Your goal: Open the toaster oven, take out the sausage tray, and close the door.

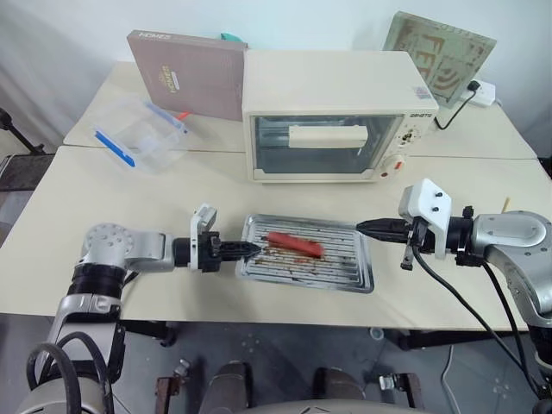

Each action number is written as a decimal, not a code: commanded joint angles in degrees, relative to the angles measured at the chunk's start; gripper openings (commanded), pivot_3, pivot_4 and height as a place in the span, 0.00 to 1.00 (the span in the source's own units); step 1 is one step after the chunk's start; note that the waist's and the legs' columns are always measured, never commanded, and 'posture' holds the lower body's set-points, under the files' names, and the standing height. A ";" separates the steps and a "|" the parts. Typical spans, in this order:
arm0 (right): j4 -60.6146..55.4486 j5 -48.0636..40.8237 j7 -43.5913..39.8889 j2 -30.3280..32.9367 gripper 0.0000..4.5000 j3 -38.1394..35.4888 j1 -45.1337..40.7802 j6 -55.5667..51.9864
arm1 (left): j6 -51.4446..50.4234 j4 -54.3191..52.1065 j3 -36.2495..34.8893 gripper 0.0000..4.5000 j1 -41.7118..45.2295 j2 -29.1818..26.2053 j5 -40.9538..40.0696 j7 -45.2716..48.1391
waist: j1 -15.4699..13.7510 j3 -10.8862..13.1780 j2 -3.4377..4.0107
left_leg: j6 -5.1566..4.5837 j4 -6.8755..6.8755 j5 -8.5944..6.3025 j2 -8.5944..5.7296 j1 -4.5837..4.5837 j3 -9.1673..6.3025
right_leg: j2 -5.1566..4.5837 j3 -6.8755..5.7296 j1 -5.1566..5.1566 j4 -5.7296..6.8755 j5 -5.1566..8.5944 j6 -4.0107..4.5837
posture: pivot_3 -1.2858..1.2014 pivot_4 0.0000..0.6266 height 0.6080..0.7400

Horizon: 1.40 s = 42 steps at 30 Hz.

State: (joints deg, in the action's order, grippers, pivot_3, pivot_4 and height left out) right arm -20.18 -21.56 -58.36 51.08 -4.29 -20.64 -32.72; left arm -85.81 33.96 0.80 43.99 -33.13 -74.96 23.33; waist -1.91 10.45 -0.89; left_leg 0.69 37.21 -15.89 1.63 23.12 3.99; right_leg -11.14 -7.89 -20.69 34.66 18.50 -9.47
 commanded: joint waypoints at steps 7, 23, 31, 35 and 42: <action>-2.59 -2.12 -0.25 4.12 0.00 -5.47 4.18 -2.19 | 6.24 4.07 3.80 0.27 2.34 3.58 18.93 16.11 | -1.27 -0.01 0.02 | -0.04 0.17 0.01 0.00 -0.02 -0.01 | -0.01 0.03 0.07 0.04 -0.02 -0.02 | 0.52 0.24 1.00; 7.14 -5.14 -8.55 7.35 0.30 -7.92 8.01 0.19 | 6.22 1.08 2.64 1.00 1.95 -5.31 30.50 26.65 | 0.42 -0.01 0.01 | -0.06 0.05 0.02 0.05 -0.05 0.00 | 0.01 0.04 0.01 0.12 -0.02 -0.02 | 0.52 0.24 1.00; 12.89 -5.51 -14.02 8.13 0.83 -8.62 8.25 5.35 | 18.90 -12.35 3.08 1.00 -5.52 -15.16 34.24 37.38 | 1.92 0.01 0.01 | -0.05 -0.13 0.01 0.07 -0.04 0.14 | 0.02 0.14 -0.14 0.06 -0.01 -0.02 | 0.52 0.24 1.00; 16.36 -5.62 -18.22 7.80 0.99 -9.48 8.83 10.54 | 47.19 -16.94 -8.89 1.00 -13.89 -11.82 35.87 43.30 | 1.85 0.02 0.00 | -0.05 -0.07 0.01 0.08 0.03 0.14 | 0.02 0.14 -0.16 0.03 -0.02 -0.02 | 0.52 0.24 1.00; 26.23 -0.66 -22.92 8.96 0.99 -7.06 6.73 20.96 | 70.59 -15.38 -10.62 1.00 -21.38 -13.32 43.46 54.17 | 1.27 0.08 -0.10 | -0.08 0.01 -0.01 0.07 0.05 0.15 | 0.00 0.11 -0.12 0.02 -0.02 -0.02 | 0.52 0.24 1.00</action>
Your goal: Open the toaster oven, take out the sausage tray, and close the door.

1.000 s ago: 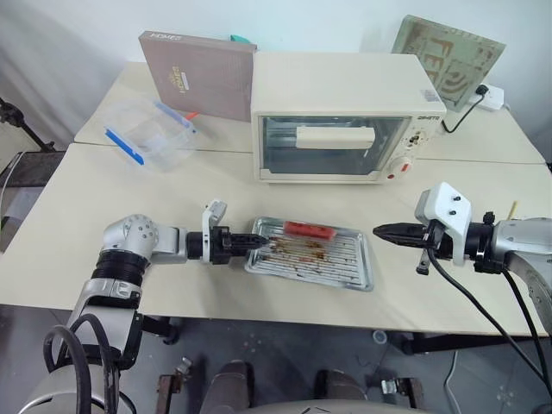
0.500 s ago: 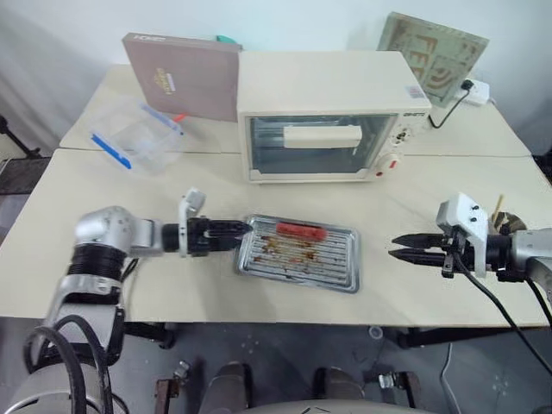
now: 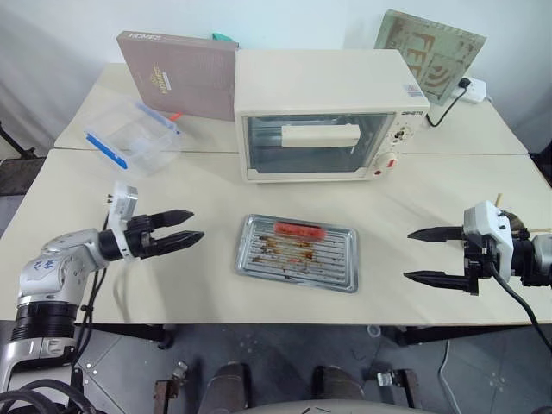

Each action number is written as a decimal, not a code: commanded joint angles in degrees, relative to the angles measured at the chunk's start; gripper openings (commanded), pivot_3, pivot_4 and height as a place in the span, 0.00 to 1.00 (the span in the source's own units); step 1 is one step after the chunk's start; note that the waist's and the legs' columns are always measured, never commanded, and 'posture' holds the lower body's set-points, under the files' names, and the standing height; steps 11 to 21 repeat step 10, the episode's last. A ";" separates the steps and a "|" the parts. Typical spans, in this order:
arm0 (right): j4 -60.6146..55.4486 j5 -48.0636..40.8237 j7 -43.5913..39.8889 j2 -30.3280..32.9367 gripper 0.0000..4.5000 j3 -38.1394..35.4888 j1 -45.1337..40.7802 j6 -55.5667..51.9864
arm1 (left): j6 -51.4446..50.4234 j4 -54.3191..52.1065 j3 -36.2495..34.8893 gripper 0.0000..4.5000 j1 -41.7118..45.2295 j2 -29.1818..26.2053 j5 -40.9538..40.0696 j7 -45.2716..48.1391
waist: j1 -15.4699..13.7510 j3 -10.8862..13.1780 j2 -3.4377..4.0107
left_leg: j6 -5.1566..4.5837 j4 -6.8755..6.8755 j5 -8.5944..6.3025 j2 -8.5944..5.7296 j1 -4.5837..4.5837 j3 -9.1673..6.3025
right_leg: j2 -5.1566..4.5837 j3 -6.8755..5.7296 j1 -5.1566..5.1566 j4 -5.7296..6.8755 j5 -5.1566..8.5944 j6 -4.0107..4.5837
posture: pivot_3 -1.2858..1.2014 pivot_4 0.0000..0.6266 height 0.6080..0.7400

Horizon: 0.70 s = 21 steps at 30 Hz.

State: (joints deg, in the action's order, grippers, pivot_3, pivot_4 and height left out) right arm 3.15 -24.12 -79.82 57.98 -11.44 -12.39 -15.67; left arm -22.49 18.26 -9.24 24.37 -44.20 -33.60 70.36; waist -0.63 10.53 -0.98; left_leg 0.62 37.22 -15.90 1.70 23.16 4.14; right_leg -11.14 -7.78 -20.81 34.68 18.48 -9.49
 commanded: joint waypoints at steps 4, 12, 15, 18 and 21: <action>5.17 3.17 -1.69 1.87 0.99 0.65 -2.82 5.62 | 15.68 4.11 0.64 1.00 -3.20 -4.18 6.34 12.67 | 0.26 0.01 0.01 | 0.00 -0.07 0.00 0.01 0.00 0.11 | 0.00 0.07 -0.16 0.07 0.00 0.00 | 0.52 0.24 1.00; 3.78 3.63 3.17 0.26 0.99 -1.22 -0.92 6.10 | 22.38 11.09 0.65 1.00 -0.20 -4.29 10.91 12.38 | 0.24 0.01 0.01 | 0.00 -0.04 0.00 0.03 0.04 0.15 | 0.00 0.10 -0.23 0.16 0.00 0.00 | 0.52 0.24 1.00; 3.78 3.63 3.17 0.26 0.99 -1.22 -0.92 6.10 | 22.38 11.09 0.65 1.00 -0.20 -4.29 10.91 12.38 | 0.24 0.01 0.01 | 0.00 -0.04 0.00 0.03 0.04 0.15 | 0.00 0.10 -0.23 0.16 0.00 0.00 | 0.52 0.24 1.00; 3.78 3.63 3.17 0.26 0.99 -1.22 -0.92 6.10 | 22.38 11.09 0.65 1.00 -0.20 -4.29 10.91 12.38 | 0.24 0.01 0.01 | 0.00 -0.04 0.00 0.03 0.04 0.15 | 0.00 0.10 -0.23 0.16 0.00 0.00 | 0.52 0.24 1.00; 3.78 3.63 3.17 0.26 0.99 -1.22 -0.92 6.10 | 22.38 11.09 0.65 1.00 -0.20 -4.29 10.91 12.38 | 0.24 0.01 0.01 | 0.00 -0.04 0.00 0.03 0.04 0.15 | 0.00 0.10 -0.23 0.16 0.00 0.00 | 0.52 0.24 1.00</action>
